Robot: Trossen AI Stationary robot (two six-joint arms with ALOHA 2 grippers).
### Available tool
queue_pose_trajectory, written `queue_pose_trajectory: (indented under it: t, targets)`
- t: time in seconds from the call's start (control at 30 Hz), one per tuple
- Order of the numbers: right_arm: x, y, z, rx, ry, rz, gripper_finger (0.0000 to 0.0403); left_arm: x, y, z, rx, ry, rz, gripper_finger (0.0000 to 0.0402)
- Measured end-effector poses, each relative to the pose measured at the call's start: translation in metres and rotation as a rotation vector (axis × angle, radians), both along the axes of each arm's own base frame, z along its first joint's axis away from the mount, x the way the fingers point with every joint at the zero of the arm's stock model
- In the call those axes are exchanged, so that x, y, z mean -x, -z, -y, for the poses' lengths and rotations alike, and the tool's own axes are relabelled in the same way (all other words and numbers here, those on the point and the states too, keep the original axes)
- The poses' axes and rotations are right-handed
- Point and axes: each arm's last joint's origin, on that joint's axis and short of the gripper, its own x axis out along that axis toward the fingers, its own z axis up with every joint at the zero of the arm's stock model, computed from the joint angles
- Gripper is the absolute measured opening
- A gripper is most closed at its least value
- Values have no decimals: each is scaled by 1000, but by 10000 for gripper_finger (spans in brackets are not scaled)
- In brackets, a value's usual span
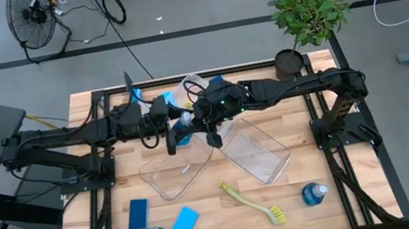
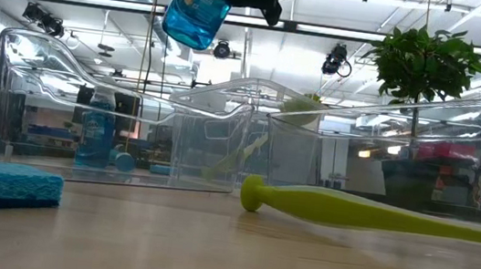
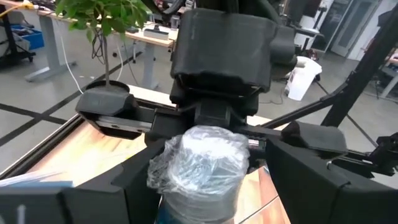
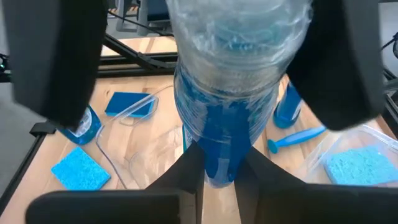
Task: Pick & Place Kitchen Sink Supplies
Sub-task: Put the blue dishwashing liquid into the left transparent bin
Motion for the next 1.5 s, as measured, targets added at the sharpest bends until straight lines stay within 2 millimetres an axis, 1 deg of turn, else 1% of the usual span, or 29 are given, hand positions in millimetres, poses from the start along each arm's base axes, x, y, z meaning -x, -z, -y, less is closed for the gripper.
queue_pose_trajectory:
  t: [0.27,0.7,0.8,0.97,1.07,1.17,1.3,1.4,1.5]
  targets:
    - [0,0,0,0,2,-3,54,8,-7,0,-10,0,23,252]
    - [0,0,0,2,1,2,54,10,-4,0,-8,-3,-8,237]
    - [0,0,0,3,1,3,54,10,-4,0,-9,-3,-11,218]
    - [0,0,0,-1,-2,3,55,10,-4,0,-19,-7,-17,166]
    - [0,0,-1,-12,-6,2,55,10,-4,0,-48,-2,-21,145]
    - [0,0,0,-11,-5,2,55,10,-4,0,-49,-2,-21,144]
    - [0,0,0,-9,-1,3,56,10,-4,0,-62,1,-22,153]
    - [0,0,0,-5,-1,4,69,10,-4,0,-63,2,-22,149]
    - [0,-1,0,-4,0,7,99,10,-4,0,-64,2,-22,143]
